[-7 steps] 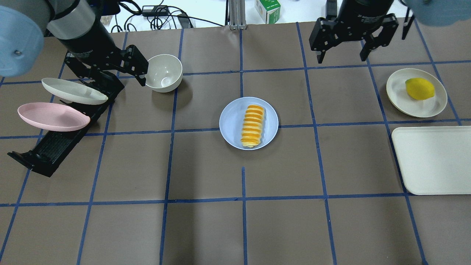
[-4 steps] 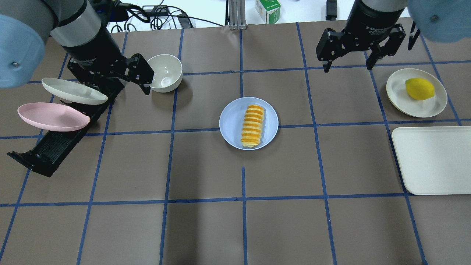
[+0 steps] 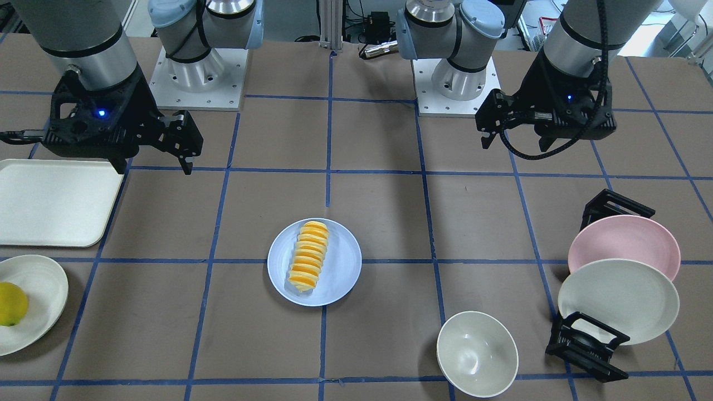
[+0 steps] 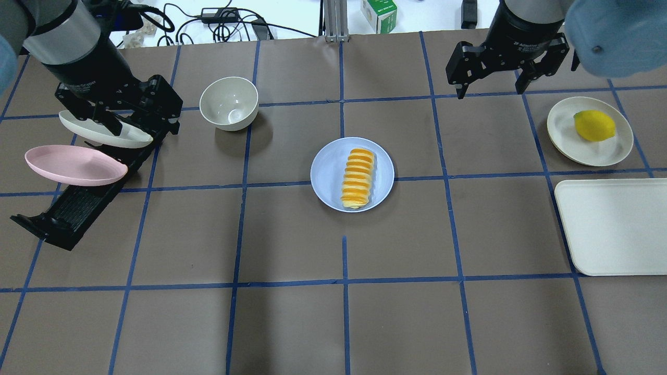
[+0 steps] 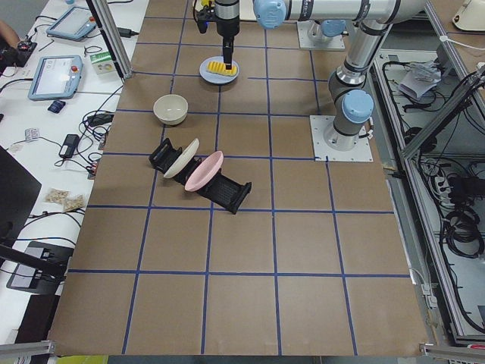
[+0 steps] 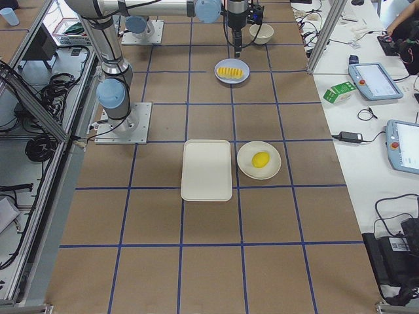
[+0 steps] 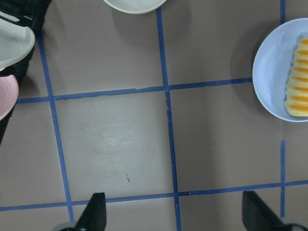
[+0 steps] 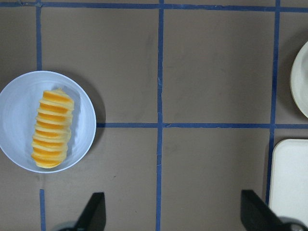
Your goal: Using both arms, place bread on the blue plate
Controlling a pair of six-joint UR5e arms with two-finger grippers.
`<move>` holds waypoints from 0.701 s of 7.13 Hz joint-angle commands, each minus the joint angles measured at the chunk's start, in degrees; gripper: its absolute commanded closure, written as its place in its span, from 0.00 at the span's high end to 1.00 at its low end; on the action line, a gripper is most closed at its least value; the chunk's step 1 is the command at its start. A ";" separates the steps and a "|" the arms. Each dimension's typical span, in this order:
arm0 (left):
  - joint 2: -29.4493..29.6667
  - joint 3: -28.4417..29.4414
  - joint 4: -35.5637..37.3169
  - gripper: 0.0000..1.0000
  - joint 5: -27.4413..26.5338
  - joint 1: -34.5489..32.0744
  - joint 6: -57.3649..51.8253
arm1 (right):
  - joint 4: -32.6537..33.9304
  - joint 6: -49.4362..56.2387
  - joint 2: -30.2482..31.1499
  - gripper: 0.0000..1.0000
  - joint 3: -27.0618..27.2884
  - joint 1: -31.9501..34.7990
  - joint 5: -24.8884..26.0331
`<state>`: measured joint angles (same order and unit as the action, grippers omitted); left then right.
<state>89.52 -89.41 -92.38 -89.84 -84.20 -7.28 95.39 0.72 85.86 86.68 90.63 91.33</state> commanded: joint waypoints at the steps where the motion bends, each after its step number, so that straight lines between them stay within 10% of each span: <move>1: 0.04 0.02 0.00 1.00 0.37 0.09 0.33 | 0.06 -0.01 -0.16 1.00 -0.11 -0.01 -0.19; 5: 0.04 0.02 0.00 1.00 0.37 -0.09 0.25 | 0.32 -0.10 -0.25 1.00 -0.11 -0.01 -0.63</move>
<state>89.60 -89.39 -92.37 -89.38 -84.28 -7.00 95.62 0.64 85.61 86.57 90.62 90.82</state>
